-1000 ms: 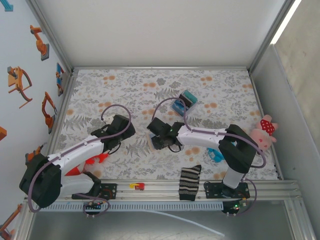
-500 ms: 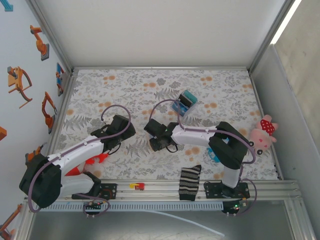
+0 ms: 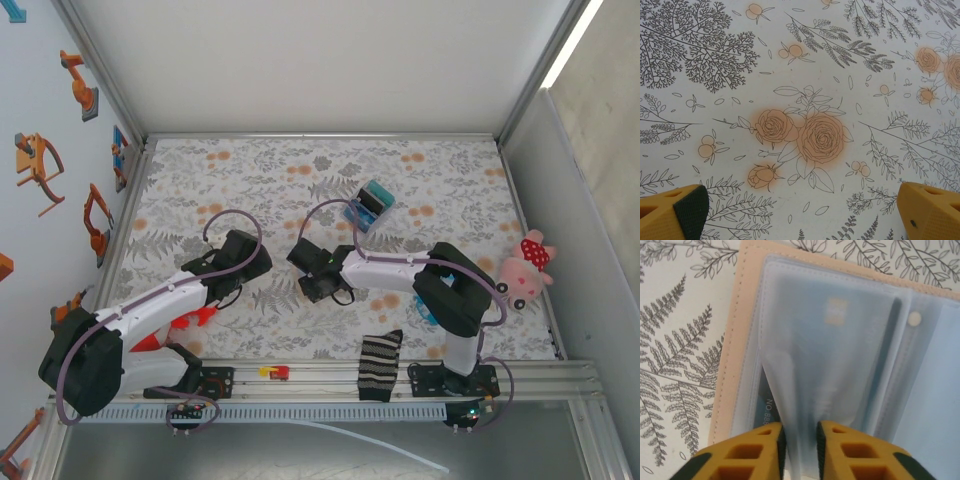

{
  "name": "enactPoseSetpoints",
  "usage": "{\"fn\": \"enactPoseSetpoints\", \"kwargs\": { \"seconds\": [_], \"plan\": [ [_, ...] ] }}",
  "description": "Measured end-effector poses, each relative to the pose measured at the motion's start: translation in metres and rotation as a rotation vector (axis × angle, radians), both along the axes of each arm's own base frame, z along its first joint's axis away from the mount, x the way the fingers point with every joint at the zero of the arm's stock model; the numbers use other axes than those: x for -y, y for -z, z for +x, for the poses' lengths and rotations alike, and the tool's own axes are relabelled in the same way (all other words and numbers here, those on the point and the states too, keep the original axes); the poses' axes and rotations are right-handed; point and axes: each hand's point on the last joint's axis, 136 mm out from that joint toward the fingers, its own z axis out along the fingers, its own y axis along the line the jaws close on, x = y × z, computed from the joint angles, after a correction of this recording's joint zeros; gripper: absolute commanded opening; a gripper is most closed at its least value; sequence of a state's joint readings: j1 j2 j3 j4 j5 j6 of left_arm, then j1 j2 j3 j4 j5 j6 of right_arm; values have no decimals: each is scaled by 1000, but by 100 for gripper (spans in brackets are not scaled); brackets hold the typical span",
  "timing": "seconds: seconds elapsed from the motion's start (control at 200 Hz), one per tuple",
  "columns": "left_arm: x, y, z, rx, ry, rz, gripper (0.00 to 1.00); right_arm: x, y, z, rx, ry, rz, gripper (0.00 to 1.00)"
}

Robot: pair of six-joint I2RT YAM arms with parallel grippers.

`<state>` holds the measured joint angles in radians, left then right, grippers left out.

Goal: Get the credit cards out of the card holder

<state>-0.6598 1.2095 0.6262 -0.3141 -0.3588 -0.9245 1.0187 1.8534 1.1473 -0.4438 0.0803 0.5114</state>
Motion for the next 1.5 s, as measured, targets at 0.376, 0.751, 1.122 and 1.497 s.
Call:
{"fn": "enactPoseSetpoints", "kwargs": {
  "seconds": [0.376, 0.751, 1.122, 1.497],
  "plan": [
    [39, -6, -1, 30, 154, 61, 97, 8, -3, 8, -3, 64, 30, 0],
    [67, 14, -4, 14, 223, 58, 97, 23, -20, 21, 10, 160, 108, 0],
    [102, 43, -17, -22, 363, 99, 97, 34, -23, 34, -19, 231, 174, 0],
    [129, 52, -11, -34, 413, 156, 97, 49, -28, 39, -36, 290, 225, 0]
  ]
}}
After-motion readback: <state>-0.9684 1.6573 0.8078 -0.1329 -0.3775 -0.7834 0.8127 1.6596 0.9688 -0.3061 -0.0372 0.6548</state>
